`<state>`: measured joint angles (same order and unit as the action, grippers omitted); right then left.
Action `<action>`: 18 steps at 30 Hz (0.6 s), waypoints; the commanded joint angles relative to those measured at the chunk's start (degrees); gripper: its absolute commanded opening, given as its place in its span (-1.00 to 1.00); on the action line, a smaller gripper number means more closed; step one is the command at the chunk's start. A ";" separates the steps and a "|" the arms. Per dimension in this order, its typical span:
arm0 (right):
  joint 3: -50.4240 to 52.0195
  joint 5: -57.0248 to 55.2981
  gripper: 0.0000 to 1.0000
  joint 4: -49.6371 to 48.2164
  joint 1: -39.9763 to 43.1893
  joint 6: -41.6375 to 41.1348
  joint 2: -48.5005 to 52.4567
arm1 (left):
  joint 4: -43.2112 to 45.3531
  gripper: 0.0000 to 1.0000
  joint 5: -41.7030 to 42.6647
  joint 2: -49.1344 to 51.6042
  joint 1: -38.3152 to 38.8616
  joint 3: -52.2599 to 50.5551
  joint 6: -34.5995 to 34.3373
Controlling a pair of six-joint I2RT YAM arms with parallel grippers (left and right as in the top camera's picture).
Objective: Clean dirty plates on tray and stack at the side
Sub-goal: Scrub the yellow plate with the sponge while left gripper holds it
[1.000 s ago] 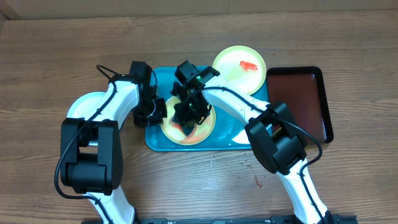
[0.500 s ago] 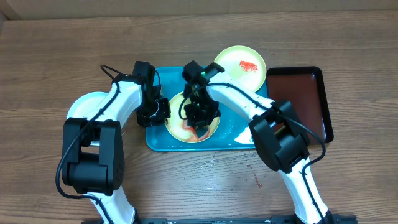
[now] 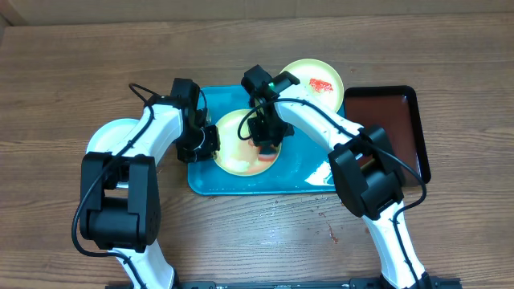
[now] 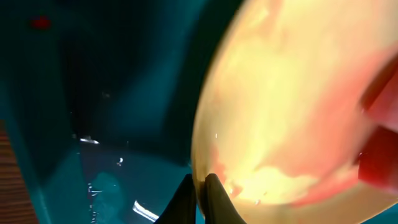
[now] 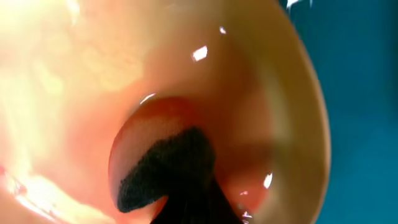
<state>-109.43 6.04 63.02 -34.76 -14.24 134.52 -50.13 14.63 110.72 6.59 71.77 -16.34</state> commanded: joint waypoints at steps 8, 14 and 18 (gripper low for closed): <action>0.39 -3.32 -0.92 -15.72 -3.21 4.48 2.01 | -0.83 -0.92 -3.19 0.46 -0.57 0.37 0.94; 1.55 3.89 -0.92 -18.27 -4.44 4.44 2.03 | -0.81 -0.92 -3.19 0.46 -0.57 0.37 0.94; 2.51 6.10 -0.93 -18.14 -4.57 4.46 2.03 | -0.81 -0.92 -3.19 0.46 -0.57 0.37 0.94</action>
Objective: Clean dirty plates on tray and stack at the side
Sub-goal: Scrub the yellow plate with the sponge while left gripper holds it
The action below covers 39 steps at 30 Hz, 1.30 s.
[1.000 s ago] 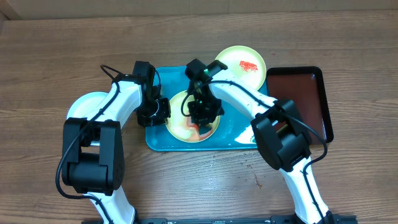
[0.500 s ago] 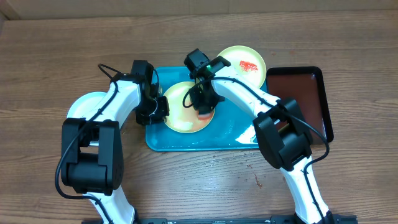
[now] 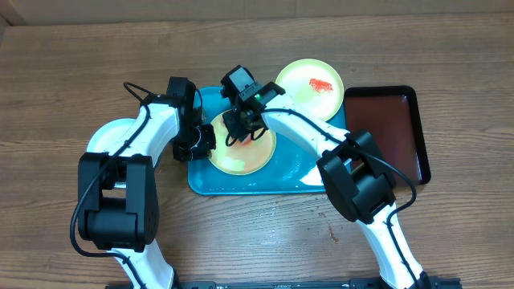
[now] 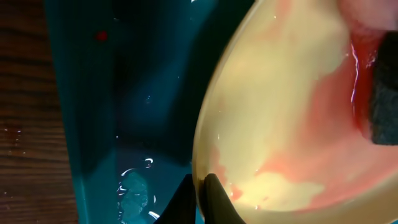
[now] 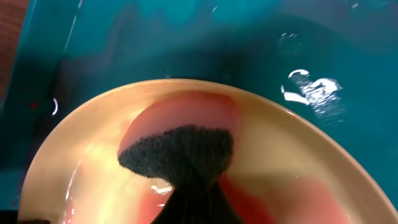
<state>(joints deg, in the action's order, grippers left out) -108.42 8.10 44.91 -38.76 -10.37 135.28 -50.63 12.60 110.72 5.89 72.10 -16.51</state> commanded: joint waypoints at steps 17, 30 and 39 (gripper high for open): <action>1.49 17.11 -0.93 4.90 -0.94 2.01 1.25 | -0.07 -0.91 -1.16 0.46 0.11 0.04 1.03; -6.25 -19.43 -0.93 18.99 3.15 -10.16 1.22 | -0.13 -0.92 -1.14 0.46 0.11 0.04 1.07; -6.40 -23.58 -0.93 27.89 2.29 -13.86 1.22 | 0.13 -0.91 -1.14 0.46 0.11 0.04 1.05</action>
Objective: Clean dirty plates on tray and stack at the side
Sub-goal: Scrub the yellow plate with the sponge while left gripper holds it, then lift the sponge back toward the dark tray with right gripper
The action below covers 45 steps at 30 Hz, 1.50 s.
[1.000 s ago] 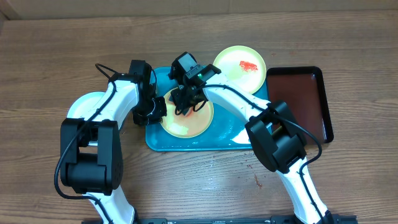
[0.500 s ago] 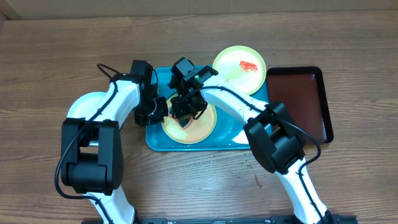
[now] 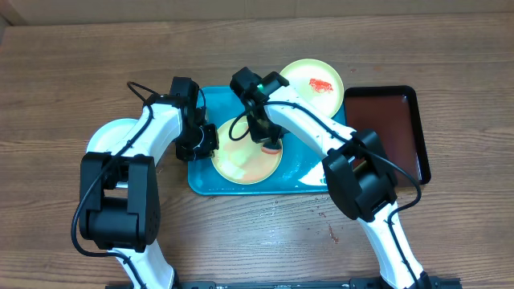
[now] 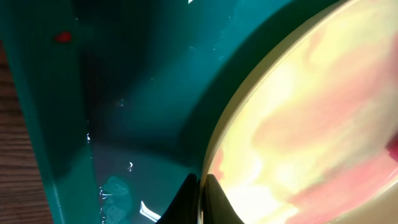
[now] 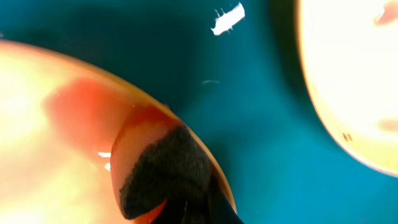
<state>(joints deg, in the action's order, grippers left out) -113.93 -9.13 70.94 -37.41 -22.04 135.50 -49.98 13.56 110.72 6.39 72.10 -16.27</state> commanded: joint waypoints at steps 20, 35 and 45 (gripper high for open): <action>2.51 33.00 -0.92 -6.75 -2.45 9.46 1.03 | -0.50 -0.91 0.07 0.44 -0.39 0.04 1.07; -1.70 33.83 -0.92 -7.82 3.89 7.04 -5.51 | -0.24 -0.91 0.00 0.42 -0.42 0.07 1.38; -1.73 30.88 -0.92 -2.73 15.78 7.30 -21.84 | 0.50 -0.92 -2.08 -3.37 -0.39 0.20 4.74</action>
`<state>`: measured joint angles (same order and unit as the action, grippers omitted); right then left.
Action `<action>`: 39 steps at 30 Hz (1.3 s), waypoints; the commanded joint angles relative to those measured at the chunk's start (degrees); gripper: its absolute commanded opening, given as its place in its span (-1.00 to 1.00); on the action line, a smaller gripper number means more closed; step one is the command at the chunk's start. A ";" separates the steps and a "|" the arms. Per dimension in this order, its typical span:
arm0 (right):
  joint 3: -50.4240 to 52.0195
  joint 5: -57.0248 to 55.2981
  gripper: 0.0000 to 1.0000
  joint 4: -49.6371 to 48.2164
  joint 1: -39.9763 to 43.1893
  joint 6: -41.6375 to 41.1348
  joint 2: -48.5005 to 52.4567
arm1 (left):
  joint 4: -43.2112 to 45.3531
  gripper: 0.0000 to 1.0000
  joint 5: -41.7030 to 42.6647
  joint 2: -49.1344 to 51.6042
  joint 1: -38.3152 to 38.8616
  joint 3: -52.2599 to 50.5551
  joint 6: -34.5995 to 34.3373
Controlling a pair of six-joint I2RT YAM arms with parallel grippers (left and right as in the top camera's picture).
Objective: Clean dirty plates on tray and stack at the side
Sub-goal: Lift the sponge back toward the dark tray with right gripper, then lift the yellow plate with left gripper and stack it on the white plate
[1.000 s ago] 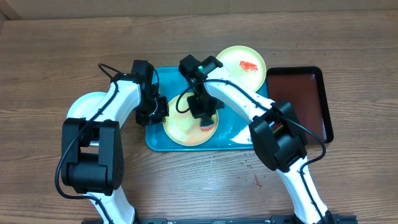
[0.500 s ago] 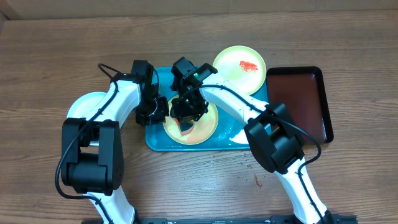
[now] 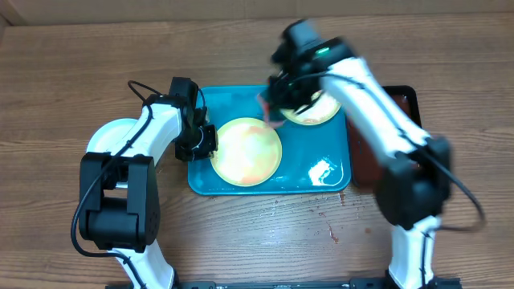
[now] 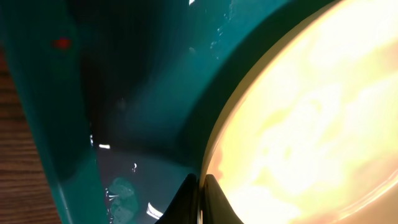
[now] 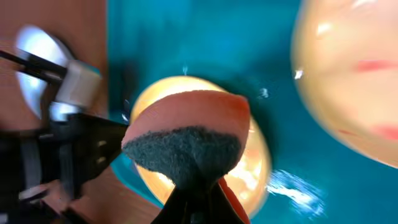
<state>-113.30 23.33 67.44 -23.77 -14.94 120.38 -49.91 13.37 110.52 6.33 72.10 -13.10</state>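
A pale yellow plate (image 3: 245,150) with faint pink smears lies in the teal tray (image 3: 233,185). My left gripper (image 3: 206,143) is shut on that plate's left rim (image 4: 214,149). My right gripper (image 3: 275,108) hangs above the tray, blurred, shut on a sponge (image 5: 186,127) with a pink back and a dark scouring face. A second yellow plate (image 3: 317,111) with red stains sits at the tray's back right corner, partly behind the right arm, and shows at the right of the right wrist view (image 5: 348,74).
A dark brown tray (image 3: 405,128) stands to the right of the teal one, partly hidden by the right arm. Water shines on the teal tray's floor (image 3: 321,170). Red spots mark the wooden table (image 3: 333,233) in front of the trays.
My right gripper has lifted the sponge off the near plate and moved right, toward the stained plate. The near plate now shows much less pink. The left gripper still holds the rim.
The left gripper held the near plate's rim throughout. The sponge in my right gripper was pressed on the plate's right side, then its upper left, then its upper right edge, with pink smears around it. Now the sponge is clear of that plate.
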 commanded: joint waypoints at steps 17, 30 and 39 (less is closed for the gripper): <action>-2.23 -8.33 -0.92 6.47 7.39 1.95 -12.35 | 0.87 -0.71 -4.35 -3.45 0.46 -0.48 -2.97; -2.23 -8.35 -0.92 7.48 7.39 3.06 -12.35 | 1.27 -0.57 -3.87 2.67 1.68 -0.48 -5.84; -2.23 -8.35 -0.92 7.48 7.39 3.06 -12.35 | 2.89 -0.91 -4.55 2.62 1.62 0.37 -5.75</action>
<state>-115.07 15.16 75.05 -16.32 -12.32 108.18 -47.59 10.09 111.77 7.53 72.05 -18.33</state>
